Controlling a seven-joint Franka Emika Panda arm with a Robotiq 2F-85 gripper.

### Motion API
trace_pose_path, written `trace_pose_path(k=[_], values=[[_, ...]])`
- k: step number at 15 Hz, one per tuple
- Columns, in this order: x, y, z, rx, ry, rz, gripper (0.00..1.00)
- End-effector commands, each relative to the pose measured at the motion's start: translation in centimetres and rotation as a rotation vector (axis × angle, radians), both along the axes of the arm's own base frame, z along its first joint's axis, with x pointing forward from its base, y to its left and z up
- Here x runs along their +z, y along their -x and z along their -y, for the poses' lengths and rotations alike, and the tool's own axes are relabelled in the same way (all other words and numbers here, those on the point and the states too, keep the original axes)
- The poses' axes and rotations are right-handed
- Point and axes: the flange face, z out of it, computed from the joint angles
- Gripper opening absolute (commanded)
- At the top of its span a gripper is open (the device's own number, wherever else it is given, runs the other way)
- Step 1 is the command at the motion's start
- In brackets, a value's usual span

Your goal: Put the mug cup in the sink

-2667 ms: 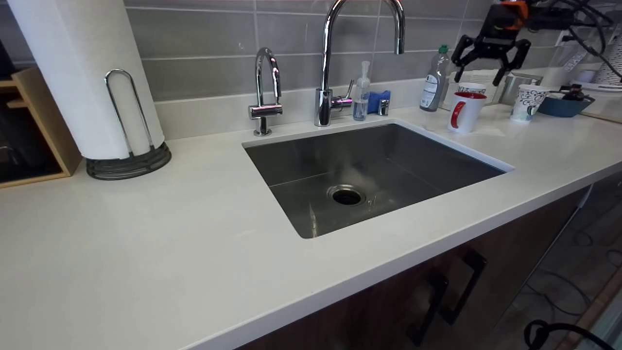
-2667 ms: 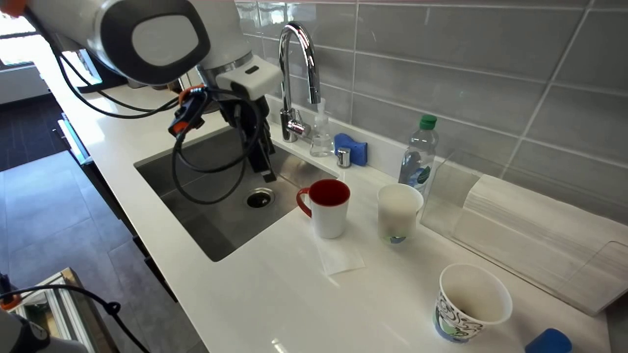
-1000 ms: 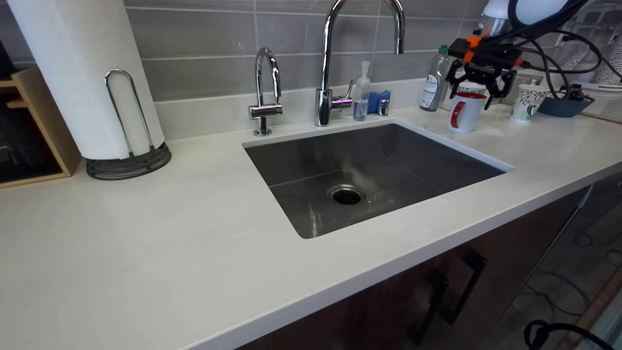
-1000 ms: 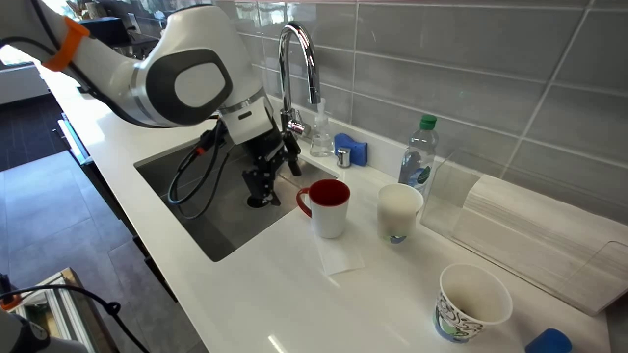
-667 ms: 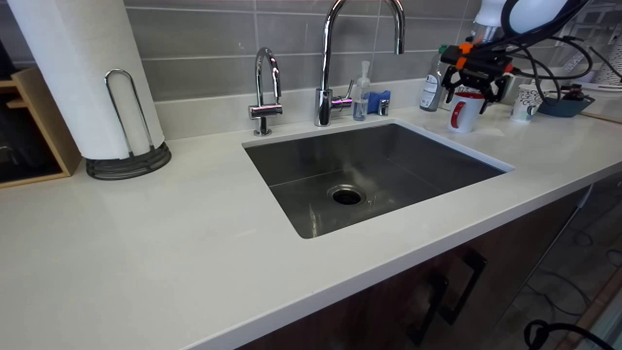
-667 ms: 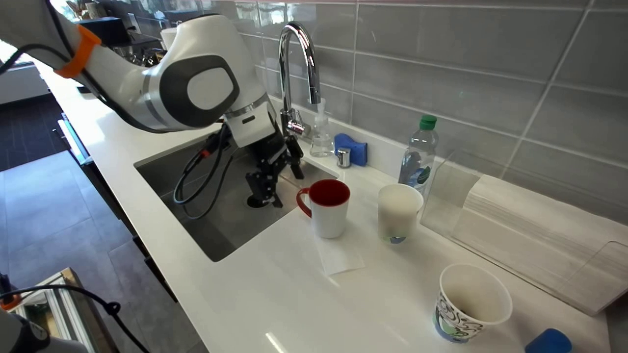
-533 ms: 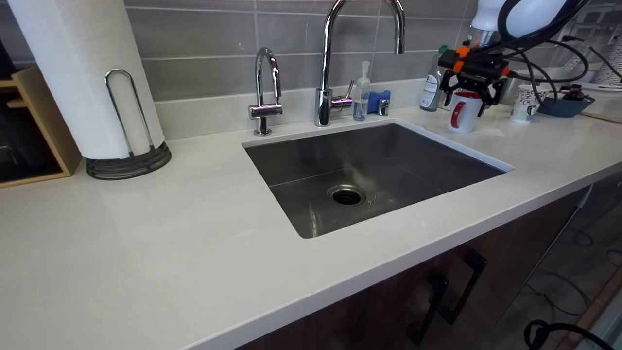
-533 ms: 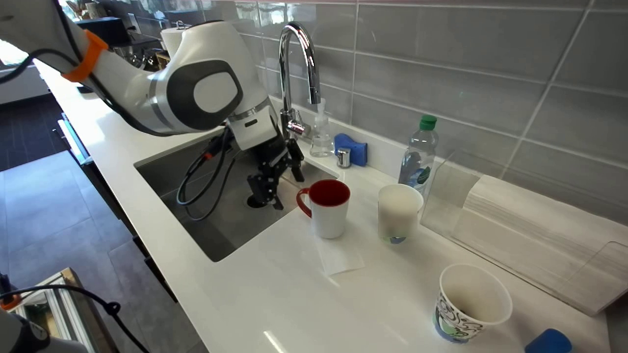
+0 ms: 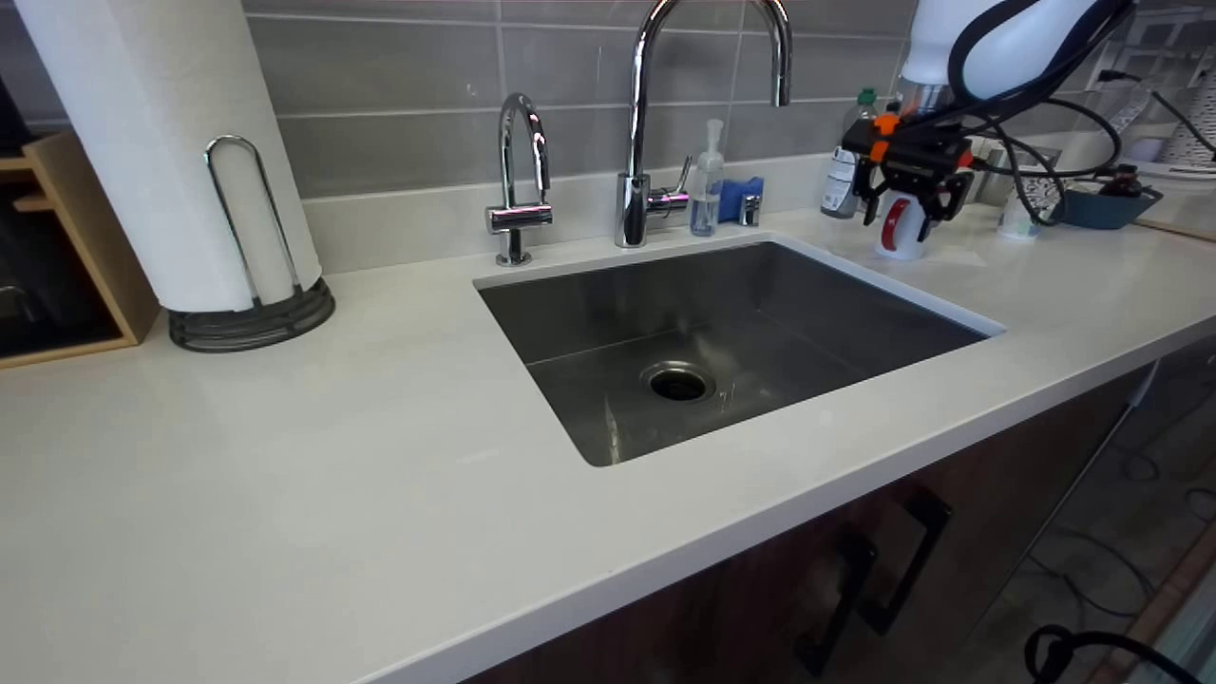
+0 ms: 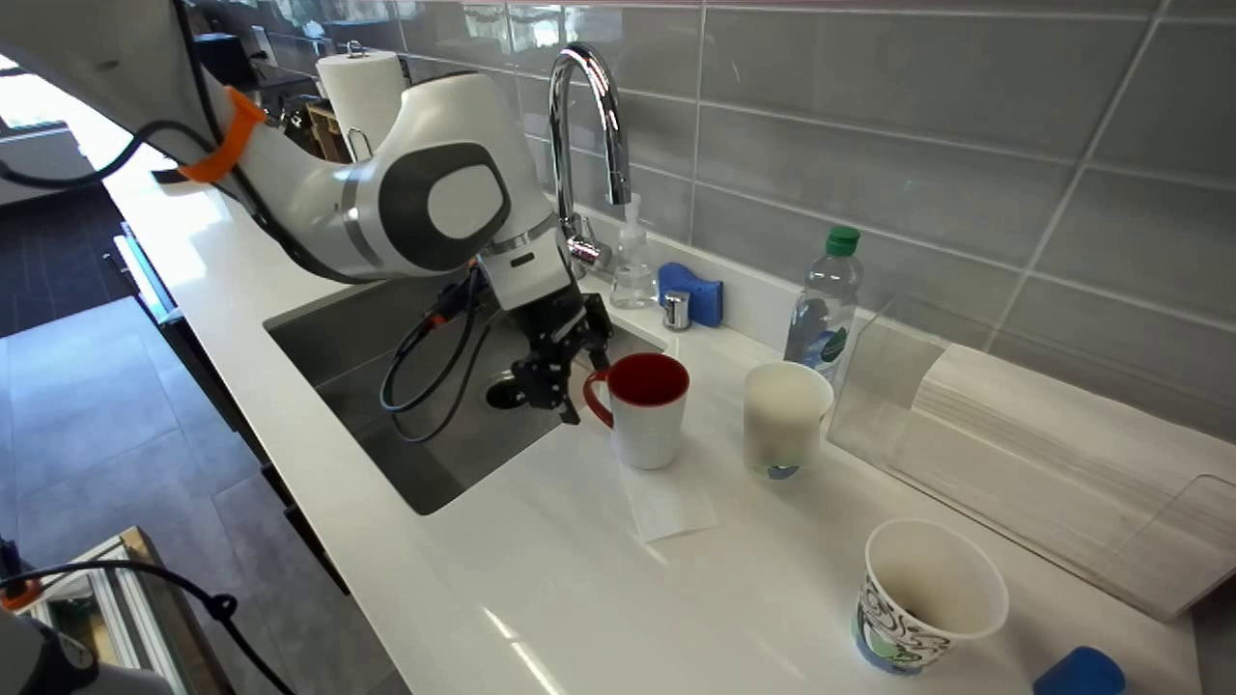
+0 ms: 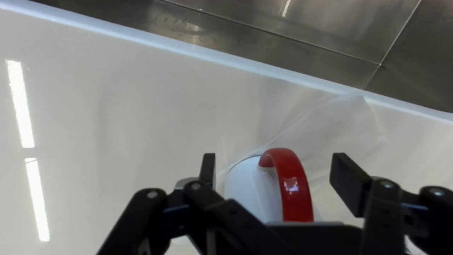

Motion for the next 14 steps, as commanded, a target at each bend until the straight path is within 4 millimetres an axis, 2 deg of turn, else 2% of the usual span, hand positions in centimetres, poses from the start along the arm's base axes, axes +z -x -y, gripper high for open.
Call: trace_pose_path(k=[1,4,8,11,12,14], values=[[-0.9,-1.3,0.3,-0.03,0.017,-0.011,0.54],[-1.5,-1.7,0.4,-0.034,0.018,-0.034,0.43],[-2.0,-1.9,0.3,-0.035,0.019,-0.059,0.47],[-2.0,-2.0,0.3,-0.036,0.022,-0.07,0.36],[-2.0,-2.1,0.3,-0.036,0.021,-0.073,0.28],[-2.0,-2.2,0.3,-0.038,0.02,-0.075,0.26]])
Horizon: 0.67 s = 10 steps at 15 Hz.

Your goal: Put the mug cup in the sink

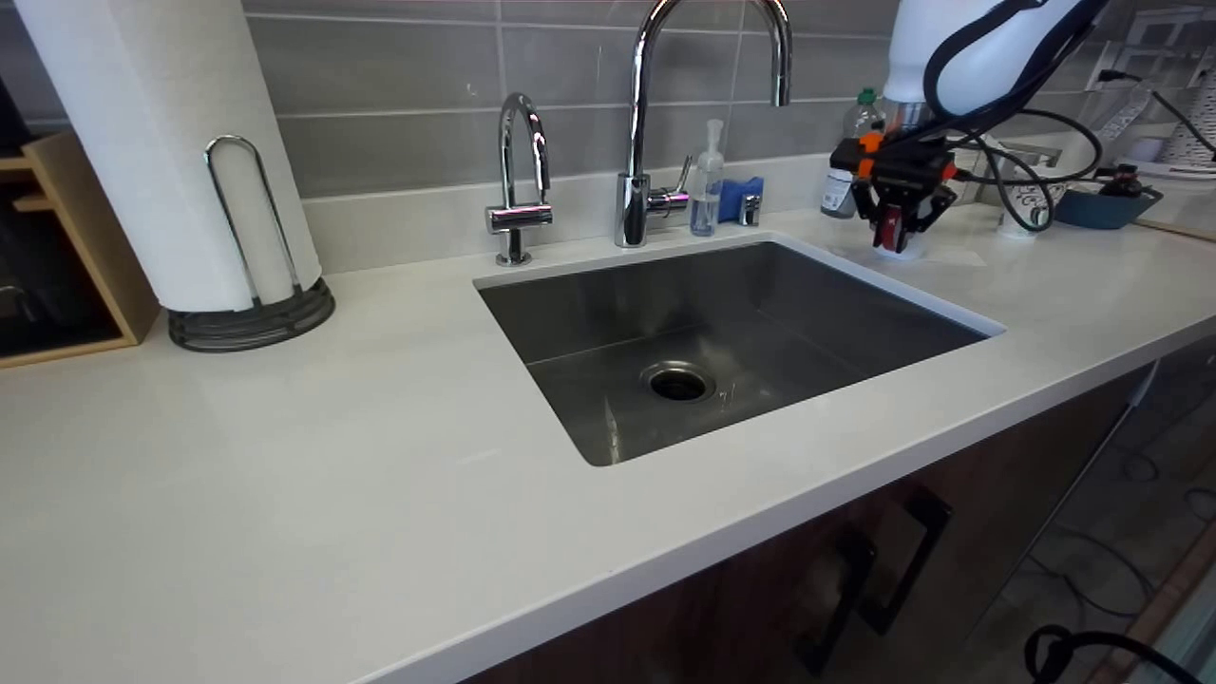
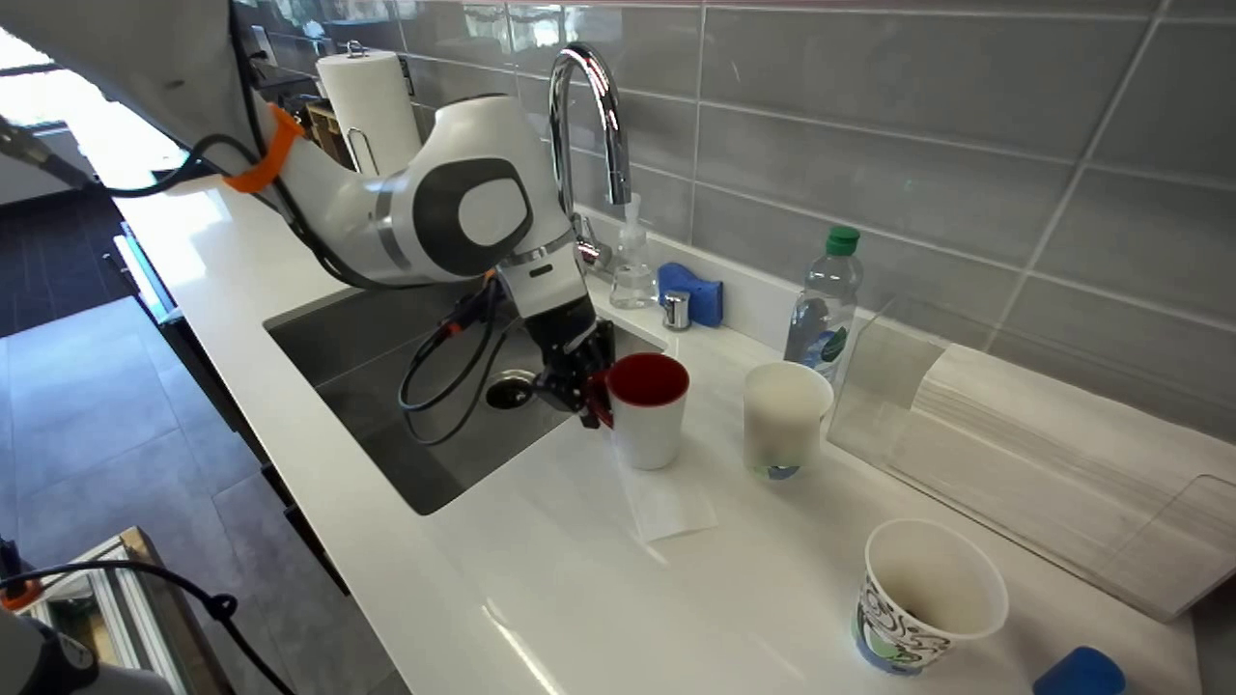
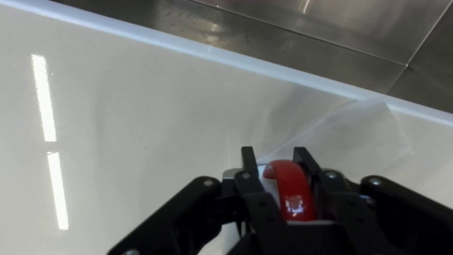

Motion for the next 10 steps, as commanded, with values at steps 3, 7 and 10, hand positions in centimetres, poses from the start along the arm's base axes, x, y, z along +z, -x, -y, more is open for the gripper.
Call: trace_pose_path(k=[3,7,10], values=[[0.0,-0.89,-0.03,-0.029,-0.002,-0.013,0.13],[0.27,-0.97,0.02,-0.037,-0.012,-0.016,0.05],[0.9,-1.04,0.18,-0.051,-0.02,-0.013,0.05]])
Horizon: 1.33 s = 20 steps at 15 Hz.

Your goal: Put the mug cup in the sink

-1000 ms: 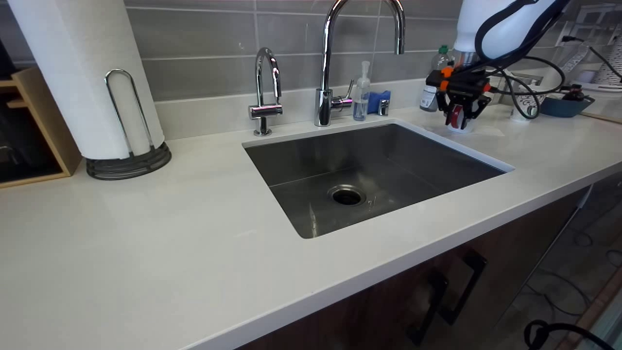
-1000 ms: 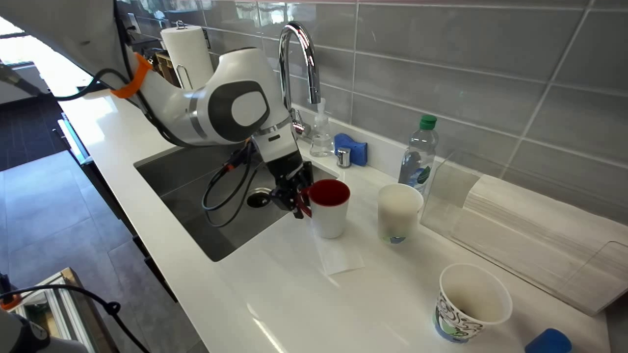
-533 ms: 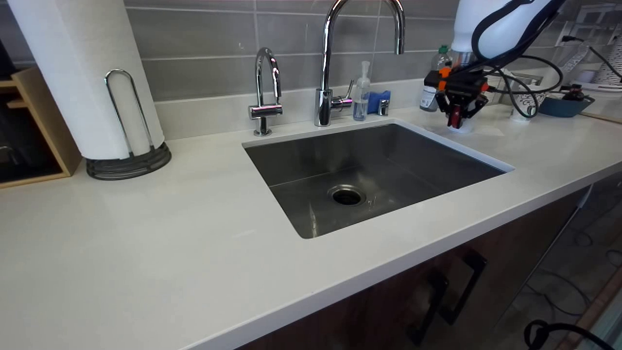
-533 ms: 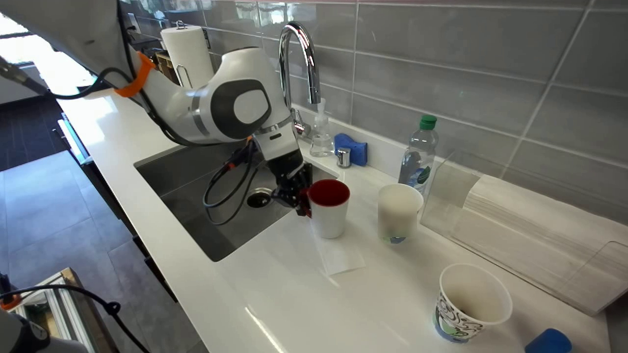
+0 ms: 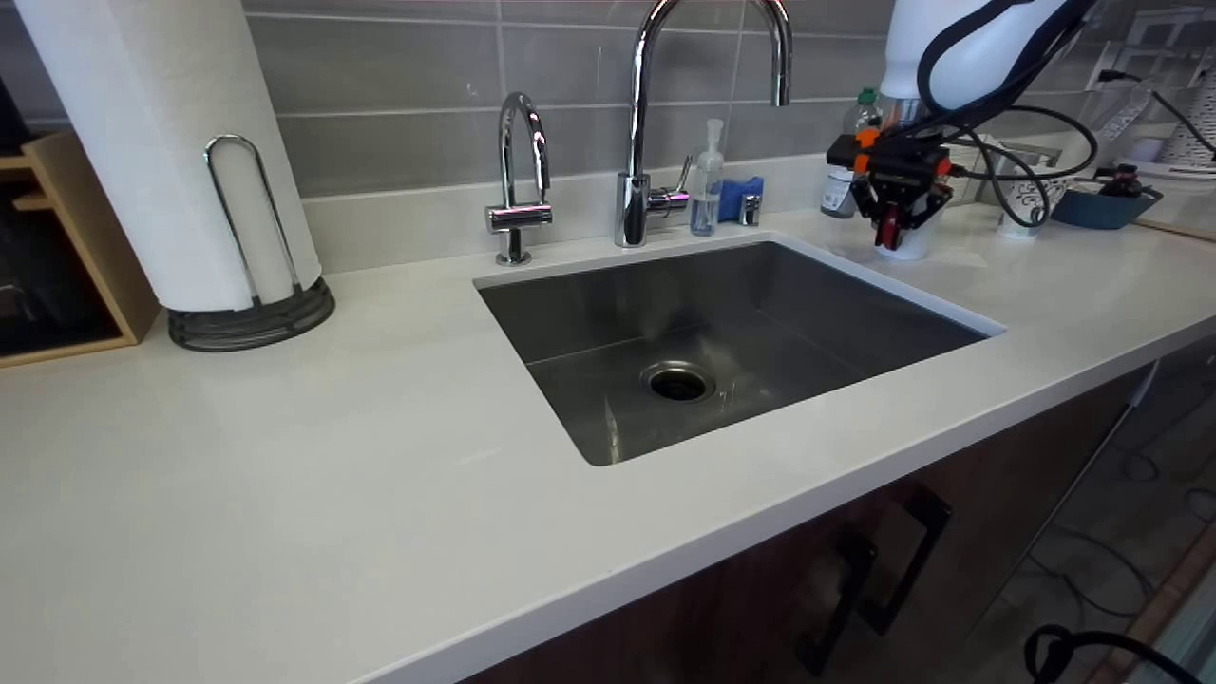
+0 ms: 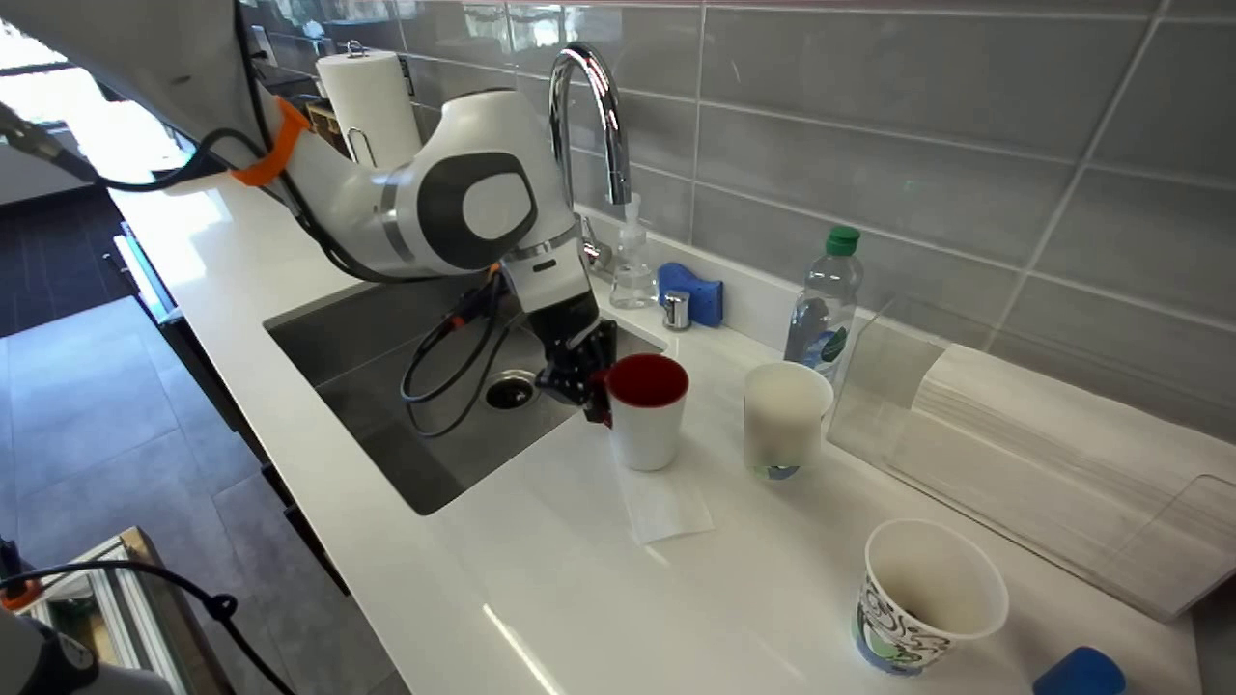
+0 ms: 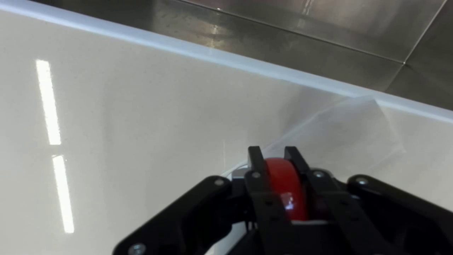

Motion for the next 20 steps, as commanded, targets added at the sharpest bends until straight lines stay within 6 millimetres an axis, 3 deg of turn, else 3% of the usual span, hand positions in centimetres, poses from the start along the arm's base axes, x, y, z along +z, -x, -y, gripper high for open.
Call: trace_pose_path(k=[1,10,20], values=[[1.1,-0.5,0.1,-0.034,-0.007,-0.009,0.05],[5.2,-0.4,-0.8,0.001,0.032,0.046,0.05],[2.7,-0.1,-0.5,0.008,0.064,-0.013,0.05]])
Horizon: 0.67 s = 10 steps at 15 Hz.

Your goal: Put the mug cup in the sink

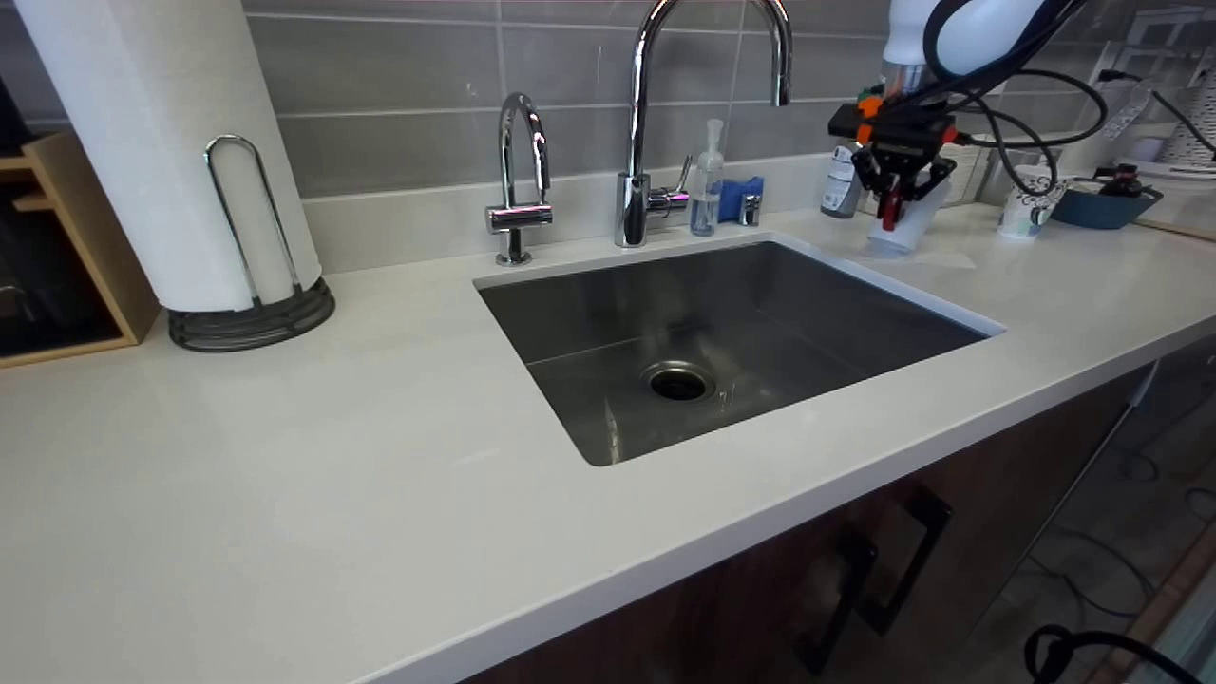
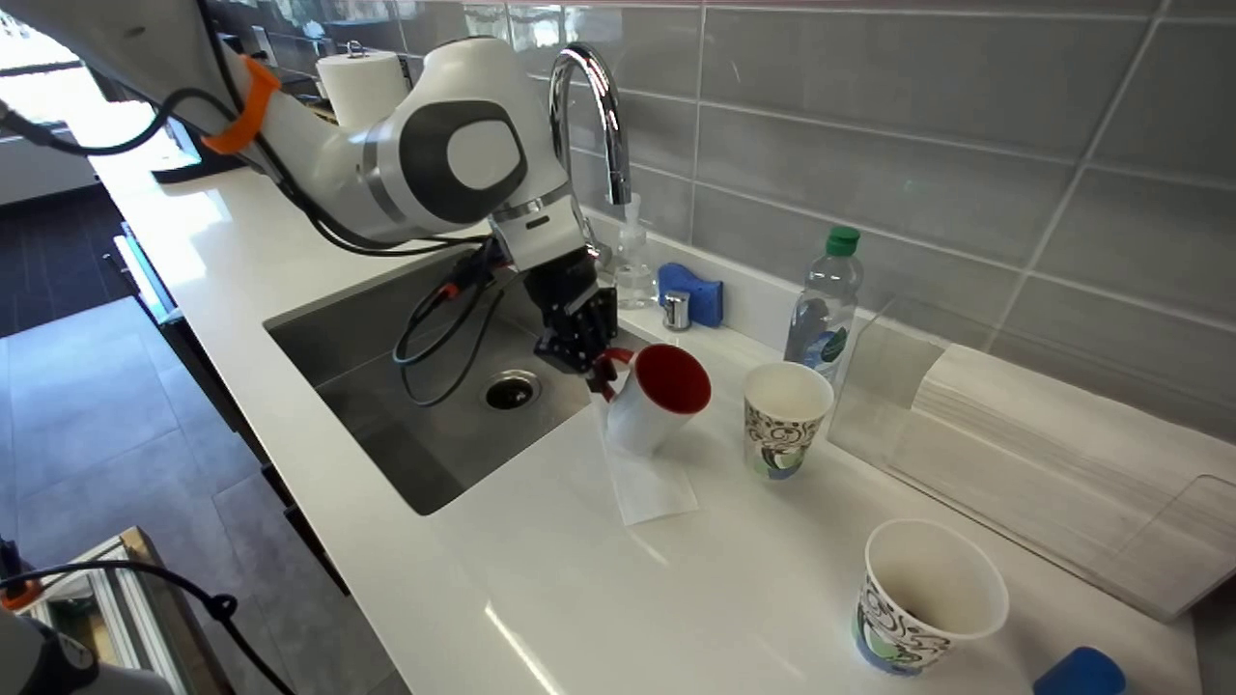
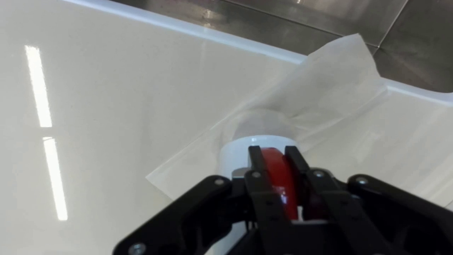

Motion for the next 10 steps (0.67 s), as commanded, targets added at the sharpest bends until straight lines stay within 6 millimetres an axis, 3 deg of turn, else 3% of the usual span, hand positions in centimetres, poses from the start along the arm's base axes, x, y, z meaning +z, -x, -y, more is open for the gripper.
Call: trace_pose_path(k=[1,10], values=[[-1.5,0.5,0.1,-0.011,0.029,-0.05,0.05],[-4.2,0.8,0.3,-0.015,0.011,-0.095,0.05]])
